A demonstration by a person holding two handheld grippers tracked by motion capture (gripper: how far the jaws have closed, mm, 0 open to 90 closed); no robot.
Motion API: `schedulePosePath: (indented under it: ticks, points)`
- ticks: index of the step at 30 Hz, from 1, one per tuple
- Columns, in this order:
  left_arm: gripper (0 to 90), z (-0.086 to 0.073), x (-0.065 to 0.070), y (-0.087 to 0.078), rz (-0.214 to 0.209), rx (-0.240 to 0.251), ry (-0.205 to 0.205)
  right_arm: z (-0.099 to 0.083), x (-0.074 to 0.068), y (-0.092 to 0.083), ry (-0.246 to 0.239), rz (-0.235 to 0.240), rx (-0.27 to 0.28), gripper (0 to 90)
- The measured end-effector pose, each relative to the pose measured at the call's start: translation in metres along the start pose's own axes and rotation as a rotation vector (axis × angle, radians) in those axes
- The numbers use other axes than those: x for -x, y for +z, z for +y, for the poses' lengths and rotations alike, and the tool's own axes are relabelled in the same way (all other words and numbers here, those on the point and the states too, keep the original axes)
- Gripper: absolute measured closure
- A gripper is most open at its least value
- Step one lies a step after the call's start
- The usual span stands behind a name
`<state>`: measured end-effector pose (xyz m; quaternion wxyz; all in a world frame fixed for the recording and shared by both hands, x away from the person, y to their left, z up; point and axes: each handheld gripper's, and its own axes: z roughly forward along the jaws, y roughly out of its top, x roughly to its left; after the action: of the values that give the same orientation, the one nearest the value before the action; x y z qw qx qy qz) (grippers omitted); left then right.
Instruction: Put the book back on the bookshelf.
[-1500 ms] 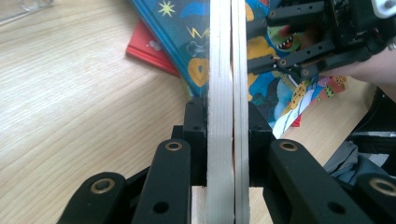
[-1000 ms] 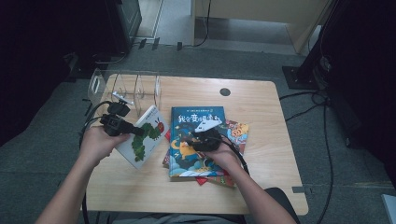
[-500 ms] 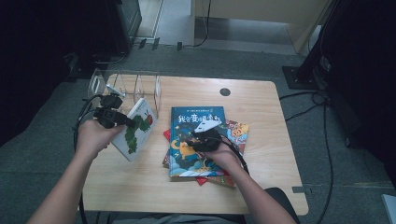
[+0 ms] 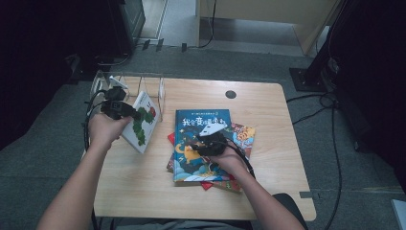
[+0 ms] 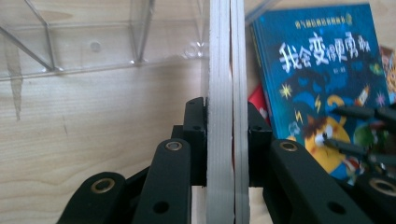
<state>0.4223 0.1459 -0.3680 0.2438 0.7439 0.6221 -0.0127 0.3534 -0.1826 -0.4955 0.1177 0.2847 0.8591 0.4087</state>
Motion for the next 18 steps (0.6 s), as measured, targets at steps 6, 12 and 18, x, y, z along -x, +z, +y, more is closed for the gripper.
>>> schedulePosePath:
  ticks: [6,12,18]
  points:
    - [77.6,0.016,0.003,0.009,0.024,0.012,-0.046,0.000,0.000,0.000,0.001,0.003,-0.002,52.6]
    - [77.5,0.028,0.001,0.015,0.035,0.028,-0.079,0.000,0.000,0.000,0.003,0.003,-0.001,52.6]
    - [77.5,0.042,0.000,0.021,0.039,0.039,-0.102,0.000,0.000,0.000,0.002,0.002,0.000,52.7]
